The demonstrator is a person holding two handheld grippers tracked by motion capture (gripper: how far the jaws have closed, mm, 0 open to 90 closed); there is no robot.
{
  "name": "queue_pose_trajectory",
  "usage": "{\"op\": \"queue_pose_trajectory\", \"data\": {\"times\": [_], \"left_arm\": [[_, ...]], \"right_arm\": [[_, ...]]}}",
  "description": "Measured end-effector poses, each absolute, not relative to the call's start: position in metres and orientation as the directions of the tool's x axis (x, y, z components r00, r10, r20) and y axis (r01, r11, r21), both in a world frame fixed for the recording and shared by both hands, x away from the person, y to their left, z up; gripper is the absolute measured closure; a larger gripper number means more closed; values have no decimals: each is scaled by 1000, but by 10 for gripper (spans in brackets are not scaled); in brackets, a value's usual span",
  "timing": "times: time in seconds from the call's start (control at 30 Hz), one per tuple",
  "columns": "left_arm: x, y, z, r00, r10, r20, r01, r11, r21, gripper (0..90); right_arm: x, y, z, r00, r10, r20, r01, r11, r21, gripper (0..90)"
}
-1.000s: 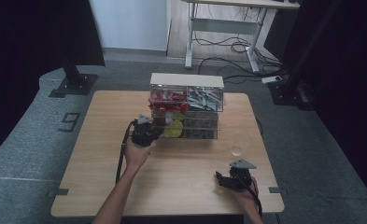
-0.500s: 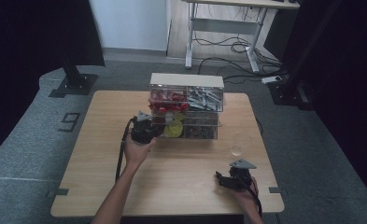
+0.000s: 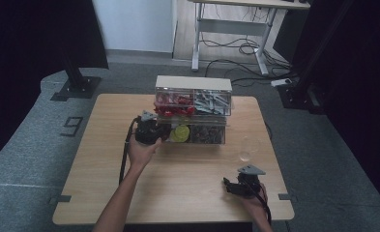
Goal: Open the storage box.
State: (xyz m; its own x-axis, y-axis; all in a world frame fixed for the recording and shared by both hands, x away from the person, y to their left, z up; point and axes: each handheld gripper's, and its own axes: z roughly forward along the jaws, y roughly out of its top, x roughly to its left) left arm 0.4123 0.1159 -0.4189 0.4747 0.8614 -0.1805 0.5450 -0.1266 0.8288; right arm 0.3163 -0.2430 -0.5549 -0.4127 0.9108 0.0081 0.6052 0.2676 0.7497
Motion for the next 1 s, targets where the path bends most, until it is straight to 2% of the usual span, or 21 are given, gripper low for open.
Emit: {"op": "queue_pose_trajectory", "data": {"times": [1.0], "left_arm": [[422, 113, -409, 478, 859, -185, 542, -122, 832, 900]], "right_arm": [[316, -243, -555, -412, 911, 10, 606, 266, 750, 207]]}}
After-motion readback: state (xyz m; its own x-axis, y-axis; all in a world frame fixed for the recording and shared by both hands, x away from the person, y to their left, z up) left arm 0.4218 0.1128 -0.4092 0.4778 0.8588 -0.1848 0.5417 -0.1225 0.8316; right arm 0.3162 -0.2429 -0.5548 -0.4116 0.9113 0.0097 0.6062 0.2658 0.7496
